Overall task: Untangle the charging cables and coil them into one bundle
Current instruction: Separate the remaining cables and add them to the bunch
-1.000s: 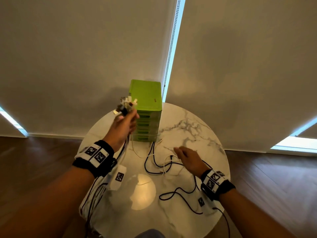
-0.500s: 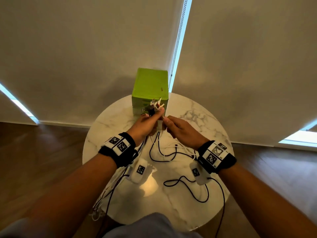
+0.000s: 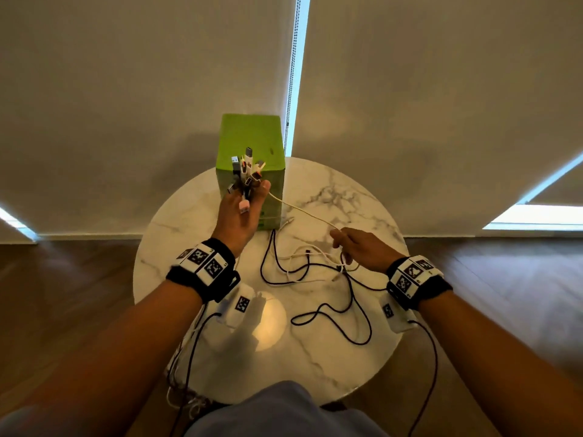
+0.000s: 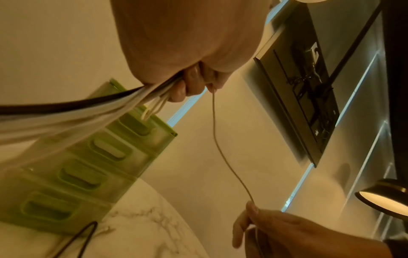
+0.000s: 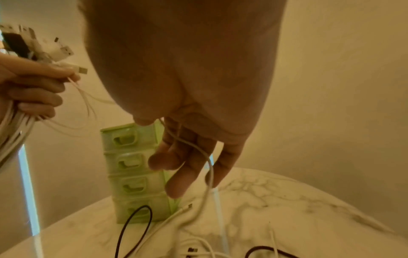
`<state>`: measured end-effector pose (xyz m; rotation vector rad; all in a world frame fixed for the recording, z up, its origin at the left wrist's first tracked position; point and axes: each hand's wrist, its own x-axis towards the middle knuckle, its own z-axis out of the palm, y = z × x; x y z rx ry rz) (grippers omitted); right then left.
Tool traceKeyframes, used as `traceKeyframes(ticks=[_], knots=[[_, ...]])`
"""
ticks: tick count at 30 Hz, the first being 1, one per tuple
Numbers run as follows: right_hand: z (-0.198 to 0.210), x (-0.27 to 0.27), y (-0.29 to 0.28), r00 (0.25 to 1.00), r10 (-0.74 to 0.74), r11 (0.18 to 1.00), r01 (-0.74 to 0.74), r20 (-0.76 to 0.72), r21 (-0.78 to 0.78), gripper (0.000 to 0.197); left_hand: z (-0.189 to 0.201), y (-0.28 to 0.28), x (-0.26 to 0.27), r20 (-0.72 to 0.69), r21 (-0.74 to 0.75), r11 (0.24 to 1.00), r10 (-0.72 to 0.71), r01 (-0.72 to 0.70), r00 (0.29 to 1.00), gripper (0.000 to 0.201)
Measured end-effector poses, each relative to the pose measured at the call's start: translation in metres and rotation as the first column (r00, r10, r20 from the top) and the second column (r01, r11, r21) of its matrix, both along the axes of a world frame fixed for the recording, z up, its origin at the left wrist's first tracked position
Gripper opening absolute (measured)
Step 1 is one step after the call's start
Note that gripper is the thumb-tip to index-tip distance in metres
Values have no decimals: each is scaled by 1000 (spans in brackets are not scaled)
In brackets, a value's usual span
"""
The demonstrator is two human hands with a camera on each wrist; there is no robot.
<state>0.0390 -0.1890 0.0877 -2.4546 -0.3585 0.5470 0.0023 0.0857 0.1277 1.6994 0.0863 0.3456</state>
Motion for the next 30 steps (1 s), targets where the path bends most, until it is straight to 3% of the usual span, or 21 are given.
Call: traceKeyframes(ticks=[4, 9, 15, 17, 19, 22, 24, 26, 30], knots=[[12, -17, -13, 996, 86, 996, -86, 17, -6, 12, -6, -36, 1, 29, -20, 991, -132, 132, 991, 17], [33, -62, -11, 994, 106, 991, -108, 21, 81, 26, -9, -88, -8, -17, 23, 941, -337, 337, 941, 9], [26, -112, -54, 970, -183, 976, 160, 162, 144, 21, 4, -143, -13, -86, -41, 853, -523, 521, 848, 20], [20, -131, -81, 930, -319, 945, 295, 184, 143, 20, 6, -160, -9, -69, -59, 828, -560, 557, 825, 4], [14, -152, -106, 857, -460, 887, 439, 230, 139, 13, 7, -175, -6, -69, -67, 824, -566, 562, 821, 10], [3, -176, -132, 829, -496, 865, 498, 259, 65, 7, 2, -198, -6, -72, 29, 758, -649, 652, 758, 12], [-9, -184, -145, 830, -503, 853, 522, 240, -21, 12, -9, -214, -9, -141, 189, 693, -682, 696, 718, 10], [-24, -189, -161, 795, -581, 802, 596, 177, -46, 18, -16, -227, -13, -203, 249, 649, -691, 719, 694, 27], [-80, -209, -203, 710, -700, 714, 694, -73, -90, 26, -16, -245, -14, -245, -64, 736, -666, 674, 704, 37]])
